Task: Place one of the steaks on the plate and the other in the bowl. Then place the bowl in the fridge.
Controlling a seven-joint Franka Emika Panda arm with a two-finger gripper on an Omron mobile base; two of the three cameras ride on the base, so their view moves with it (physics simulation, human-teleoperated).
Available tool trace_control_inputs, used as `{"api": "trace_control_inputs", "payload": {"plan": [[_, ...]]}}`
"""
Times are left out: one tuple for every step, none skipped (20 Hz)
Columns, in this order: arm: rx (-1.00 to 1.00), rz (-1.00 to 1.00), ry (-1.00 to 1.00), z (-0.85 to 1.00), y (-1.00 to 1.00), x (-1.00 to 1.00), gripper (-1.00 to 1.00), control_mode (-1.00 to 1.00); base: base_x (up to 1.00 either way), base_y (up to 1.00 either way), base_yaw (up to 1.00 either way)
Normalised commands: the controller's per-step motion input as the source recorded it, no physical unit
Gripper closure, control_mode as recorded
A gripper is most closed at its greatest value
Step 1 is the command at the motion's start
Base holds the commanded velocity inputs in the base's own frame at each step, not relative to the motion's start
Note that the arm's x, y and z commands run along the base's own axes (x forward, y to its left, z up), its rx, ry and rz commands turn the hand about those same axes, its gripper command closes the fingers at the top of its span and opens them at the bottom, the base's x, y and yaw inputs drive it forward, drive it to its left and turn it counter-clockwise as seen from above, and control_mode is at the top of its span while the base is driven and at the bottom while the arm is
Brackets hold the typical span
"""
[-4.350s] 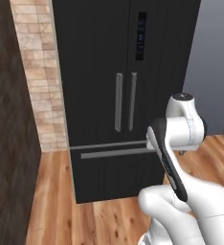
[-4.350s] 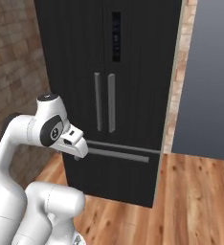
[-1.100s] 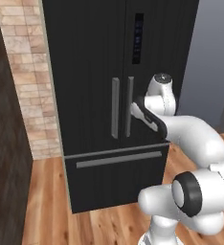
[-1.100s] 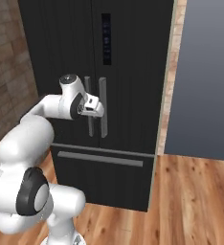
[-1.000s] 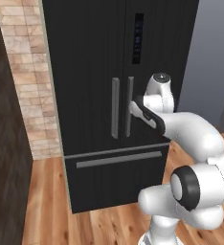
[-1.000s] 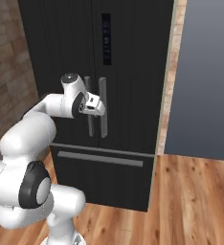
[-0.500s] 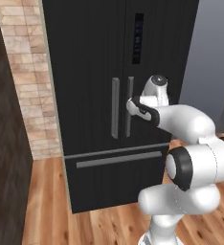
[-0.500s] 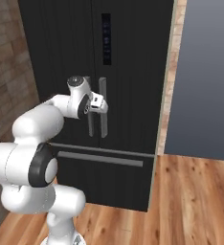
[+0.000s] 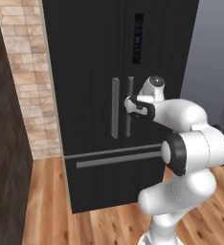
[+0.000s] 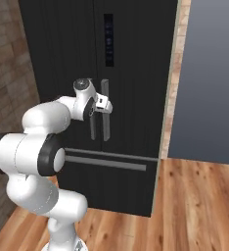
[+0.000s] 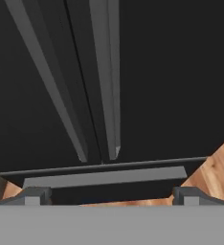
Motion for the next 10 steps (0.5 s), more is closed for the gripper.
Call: {"api": "trace_control_inputs", "payload": {"plan": [[0.00, 0.00, 0.00, 0.00, 0.00, 0.21, -1.00, -1.00, 0.00, 0.00, 0.00], [0.00, 0.00, 0.00, 0.00, 0.00, 0.22, -1.00, -1.00, 0.00, 0.00, 0.00], [0.00, 0.00, 0.00, 0.00, 0.00, 0.29, -1.00, -1.00, 0.00, 0.00, 0.00], [0.00, 0.00, 0.00, 0.00, 0.00, 0.32, -1.00, -1.00, 0.00, 0.00, 0.00], [0.00, 0.00, 0.00, 0.00, 0.00, 0.34, -1.00, -1.00, 0.00, 0.00, 0.00], [0.00, 0.00, 0.00, 0.00, 0.00, 0.36, -1.00, -1.00, 0.00, 0.00, 0.00], [0.00, 0.00, 0.00, 0.00, 0.00, 0.41, -1.00, -1.00, 0.00, 0.00, 0.00], [0.00, 0.00, 0.00, 0.00, 0.00, 0.40, -1.00, -1.00, 0.00, 0.00, 0.00], [0.00, 0.00, 0.00, -0.04, 0.00, 0.37, -1.00, -1.00, 0.00, 0.00, 0.00], [0.00, 0.00, 0.00, -0.04, 0.00, 0.37, -1.00, -1.00, 0.00, 0.00, 0.00]]}}
